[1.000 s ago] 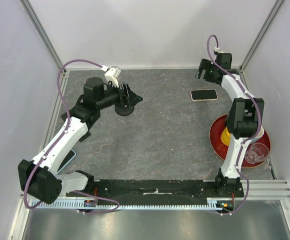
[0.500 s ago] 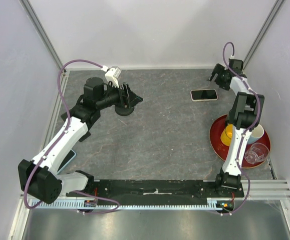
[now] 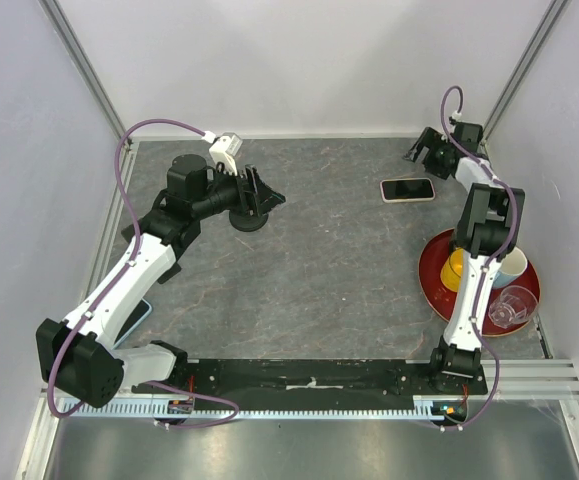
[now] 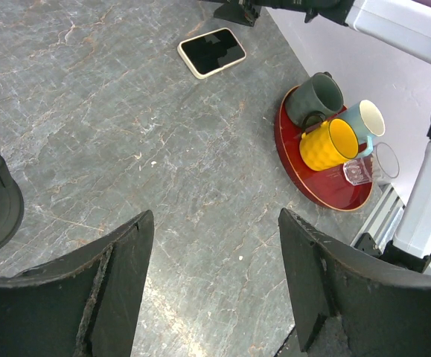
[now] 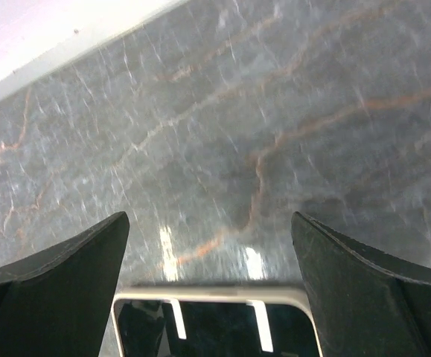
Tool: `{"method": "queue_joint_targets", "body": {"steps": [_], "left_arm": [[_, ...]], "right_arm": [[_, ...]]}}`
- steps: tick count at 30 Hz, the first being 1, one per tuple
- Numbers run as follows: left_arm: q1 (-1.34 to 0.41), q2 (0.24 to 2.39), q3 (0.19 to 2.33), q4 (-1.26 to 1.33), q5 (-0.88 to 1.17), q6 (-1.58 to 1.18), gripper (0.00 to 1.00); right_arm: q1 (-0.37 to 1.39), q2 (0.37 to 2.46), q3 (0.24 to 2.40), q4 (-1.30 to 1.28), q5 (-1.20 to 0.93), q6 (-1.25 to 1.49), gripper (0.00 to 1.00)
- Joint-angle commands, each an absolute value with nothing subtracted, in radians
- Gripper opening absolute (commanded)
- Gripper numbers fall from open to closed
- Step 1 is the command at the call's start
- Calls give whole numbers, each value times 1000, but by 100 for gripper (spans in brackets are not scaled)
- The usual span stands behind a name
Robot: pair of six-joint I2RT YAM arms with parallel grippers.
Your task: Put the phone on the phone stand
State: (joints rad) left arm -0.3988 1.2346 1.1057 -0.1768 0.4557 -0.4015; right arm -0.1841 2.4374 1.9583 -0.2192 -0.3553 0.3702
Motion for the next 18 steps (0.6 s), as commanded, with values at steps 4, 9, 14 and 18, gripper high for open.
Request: {"method": "queue_joint_targets", "body": {"steps": [4,9,14,18], "left_arm": [[-400,1229,1118,-135,499,-396,74],[-400,1223,1115,-133,499,-397,74],[-400,1216,1115,-133,497,-396,74],[-400,1216,1115,-133,492,-394,74]], "right_arm": [[-178,2237,1668,-239,-314,380,98],[-155,2093,1481,-229,-339,348,98],[-75,1950,1298,-195,-347,342,98],[52,1811,1171,-192,-307,362,98]]}}
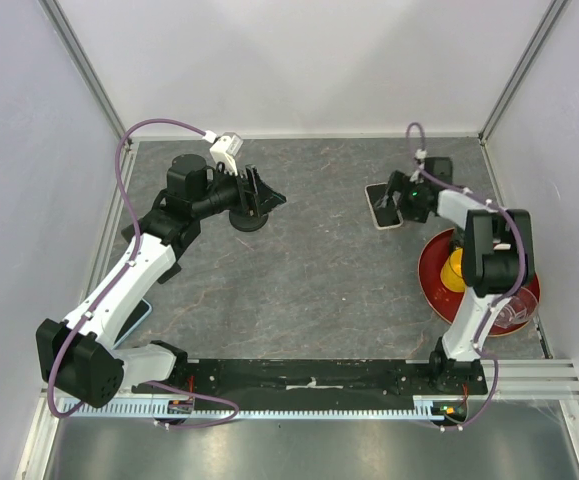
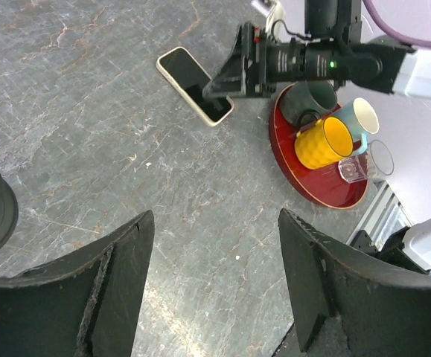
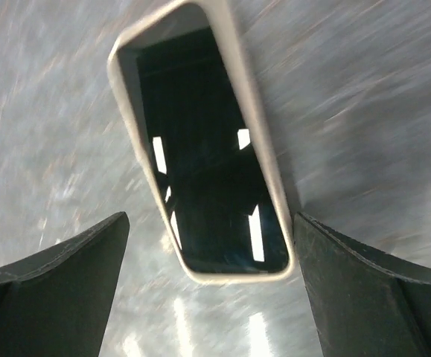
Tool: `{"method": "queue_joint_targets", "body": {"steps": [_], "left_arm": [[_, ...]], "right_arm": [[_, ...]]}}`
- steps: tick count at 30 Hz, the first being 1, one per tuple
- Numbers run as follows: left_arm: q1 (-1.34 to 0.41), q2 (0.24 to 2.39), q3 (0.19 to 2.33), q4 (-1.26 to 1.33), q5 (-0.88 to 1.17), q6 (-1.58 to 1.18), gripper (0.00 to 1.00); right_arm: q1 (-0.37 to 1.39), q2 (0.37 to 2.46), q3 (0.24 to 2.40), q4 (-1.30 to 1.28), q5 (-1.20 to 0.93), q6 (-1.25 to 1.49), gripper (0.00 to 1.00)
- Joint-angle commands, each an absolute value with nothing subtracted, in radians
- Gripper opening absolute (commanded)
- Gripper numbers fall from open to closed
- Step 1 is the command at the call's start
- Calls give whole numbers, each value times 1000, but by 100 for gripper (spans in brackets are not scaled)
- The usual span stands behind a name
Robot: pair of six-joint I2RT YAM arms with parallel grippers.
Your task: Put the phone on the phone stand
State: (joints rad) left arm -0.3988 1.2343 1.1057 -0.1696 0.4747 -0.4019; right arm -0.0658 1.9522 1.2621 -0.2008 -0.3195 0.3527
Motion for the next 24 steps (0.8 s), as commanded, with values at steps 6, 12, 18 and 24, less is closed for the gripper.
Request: {"method": "queue_joint_targets", "body": {"steps": [6,12,18,24], "left_arm": [[-400,1218,1117,-138,488,-390,74],[-399,1200,1124,-169,401,-357,75],[-376,1193,1123,-172,383,-356,77],[-365,1201,1121,-170,390,-359,77]], "right_arm": [[147,1717,1149,-236,-79,417,98],[205,1818,1363,-446,168,486,98],[256,1972,1547,-548,281,555,98],[310,2094,1681,-618,460,581,98]]}}
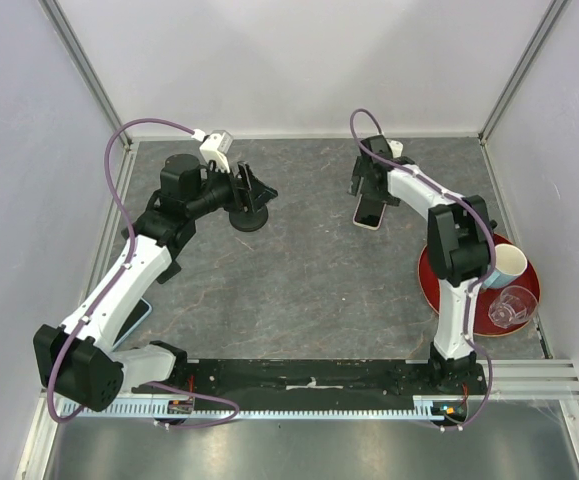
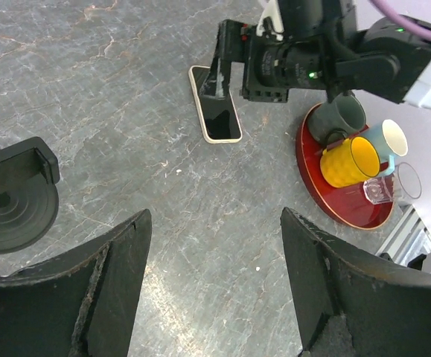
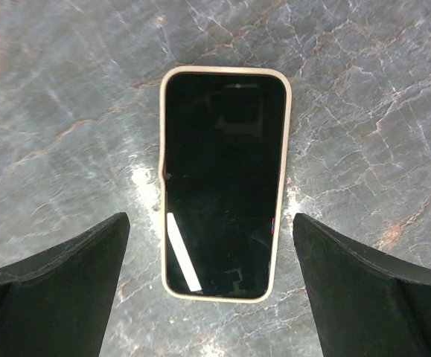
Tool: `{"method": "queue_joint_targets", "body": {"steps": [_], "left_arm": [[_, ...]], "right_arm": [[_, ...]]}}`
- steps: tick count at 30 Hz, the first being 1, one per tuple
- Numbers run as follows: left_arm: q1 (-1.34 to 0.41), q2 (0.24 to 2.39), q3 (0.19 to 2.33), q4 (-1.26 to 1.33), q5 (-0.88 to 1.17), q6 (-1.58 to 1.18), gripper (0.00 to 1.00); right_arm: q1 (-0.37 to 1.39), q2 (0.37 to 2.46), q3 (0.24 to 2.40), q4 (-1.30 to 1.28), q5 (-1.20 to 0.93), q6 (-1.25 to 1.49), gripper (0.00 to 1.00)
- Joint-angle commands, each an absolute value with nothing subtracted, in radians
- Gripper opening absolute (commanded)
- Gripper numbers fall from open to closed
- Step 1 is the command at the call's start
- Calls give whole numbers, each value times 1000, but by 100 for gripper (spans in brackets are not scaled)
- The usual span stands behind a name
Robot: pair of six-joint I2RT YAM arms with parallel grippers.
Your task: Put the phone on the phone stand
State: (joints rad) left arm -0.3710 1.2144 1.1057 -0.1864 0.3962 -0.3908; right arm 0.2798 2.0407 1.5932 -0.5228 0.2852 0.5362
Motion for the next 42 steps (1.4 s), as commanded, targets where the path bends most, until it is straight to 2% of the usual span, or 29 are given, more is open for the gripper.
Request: {"method": "queue_joint_targets", "body": {"steps": [1,11,19,32,42], "left_arm": [[-365,1203,1121,-169,391,-360,77],[-364,1206,1120,-163,416,-368,77],[-364,1209,1118,-158,430,-376,77],[-364,1206,1120,-156,428,-374,77],[-351,1195,1123,-161,433,-373,77]], "right_arm": [[316,2100,1686,-620,475,583,98],[334,2190,1733,-643,512,566,98],[305,2235,1782,-647,342,462,98],[241,2275,1810,-678,247,436,98],[203,2410,1996,-945,117,468,98]]}}
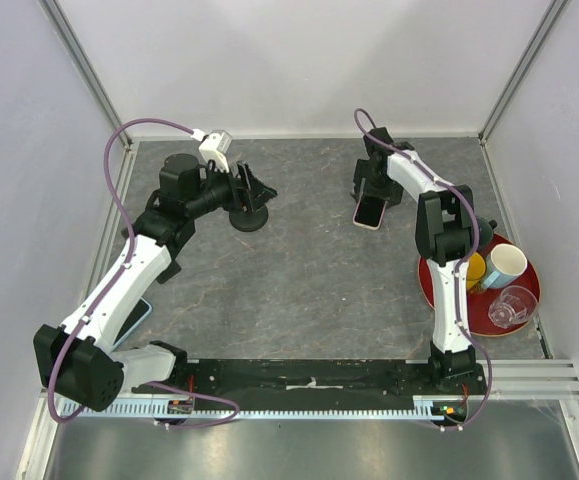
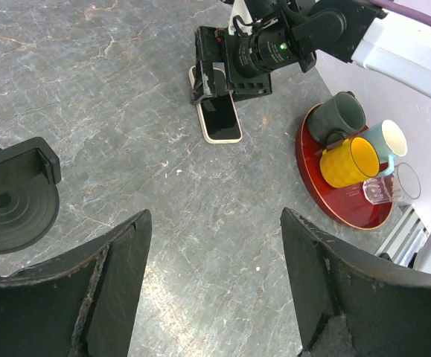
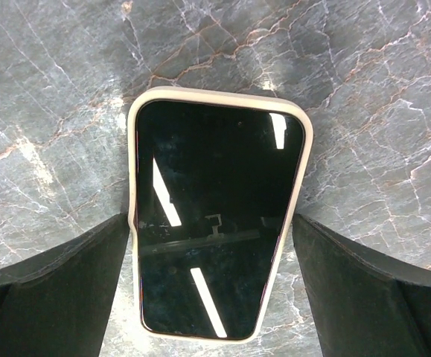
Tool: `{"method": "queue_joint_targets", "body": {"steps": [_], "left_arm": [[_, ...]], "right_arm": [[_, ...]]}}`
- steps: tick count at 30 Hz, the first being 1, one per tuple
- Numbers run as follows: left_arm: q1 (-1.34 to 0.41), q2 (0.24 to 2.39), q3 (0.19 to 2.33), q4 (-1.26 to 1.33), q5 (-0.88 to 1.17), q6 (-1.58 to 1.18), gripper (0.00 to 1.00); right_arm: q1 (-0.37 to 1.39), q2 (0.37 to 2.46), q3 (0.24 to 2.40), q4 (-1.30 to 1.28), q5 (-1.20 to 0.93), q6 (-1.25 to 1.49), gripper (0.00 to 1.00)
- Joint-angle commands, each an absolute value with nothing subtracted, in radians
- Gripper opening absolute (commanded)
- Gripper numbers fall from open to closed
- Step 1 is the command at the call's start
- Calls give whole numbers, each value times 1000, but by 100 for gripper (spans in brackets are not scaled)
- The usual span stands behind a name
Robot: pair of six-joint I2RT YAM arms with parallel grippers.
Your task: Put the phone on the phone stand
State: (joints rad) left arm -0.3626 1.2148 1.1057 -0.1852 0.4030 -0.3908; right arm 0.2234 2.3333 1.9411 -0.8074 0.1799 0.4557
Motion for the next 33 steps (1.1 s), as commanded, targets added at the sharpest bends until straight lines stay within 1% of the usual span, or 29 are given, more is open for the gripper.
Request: {"method": "queue_joint_targets", "body": {"steps": [1,4,7,10,11,13,15,16,18,19,21,22,23,25,26,28,29,31,32,33], "left_arm": [[-350,1193,1123,-160,433,-373,77],[-350,1193,1123,-161,431,-371,77],[-350,1193,1123,-161,431,-373,77],[-348,1197,1123,-160,434,-374,77],[-348,1198,1123,-161,436,-376,77],[-345,1195,1123,-158,436,-376,77],[-345,1195,1121,-156,434,-376,77],[-344,1195,1121,-158,436,-376,77],[-342,1197,1121,-158,436,-374,77],[-342,1198,1121,-158,436,-373,77],[-341,1198,1123,-160,431,-371,77],[-341,1197,1123,-161,431,-368,77],[-341,1198,1123,-163,434,-365,77],[-341,1203,1124,-163,440,-364,77],[-342,1209,1126,-163,446,-362,77],[-341,1227,1135,-160,489,-360,77],[-341,1239,1138,-158,512,-360,77],[-341,1274,1152,-147,593,-373,76],[-341,1284,1158,-141,629,-382,72],[-341,1295,1166,-120,699,-394,71]], "right_arm": [[199,2416,1999,-956,109,472,98],[196,2431,1980,-965,103,488,98],[196,2442,1953,-963,91,514,92],[196,2444,1924,-959,92,531,82],[198,2441,1915,-948,91,537,72],[196,2437,1891,-934,84,543,60],[196,2431,1872,-917,87,554,59],[198,2425,1861,-904,92,557,51],[202,2395,1826,-853,103,554,40],[204,2378,1804,-826,103,552,20],[213,2317,1734,-729,91,539,2],[218,2290,1706,-691,86,534,0],[222,2234,1640,-608,86,528,0],[244,2168,1567,-524,86,514,0],[250,2096,1489,-440,84,509,0],[261,2022,1409,-356,66,503,0],[262,1947,1329,-271,57,503,0],[268,1873,1254,-192,46,508,0],[273,1808,1193,-128,37,509,0],[275,1777,1165,-95,17,514,0]]}}
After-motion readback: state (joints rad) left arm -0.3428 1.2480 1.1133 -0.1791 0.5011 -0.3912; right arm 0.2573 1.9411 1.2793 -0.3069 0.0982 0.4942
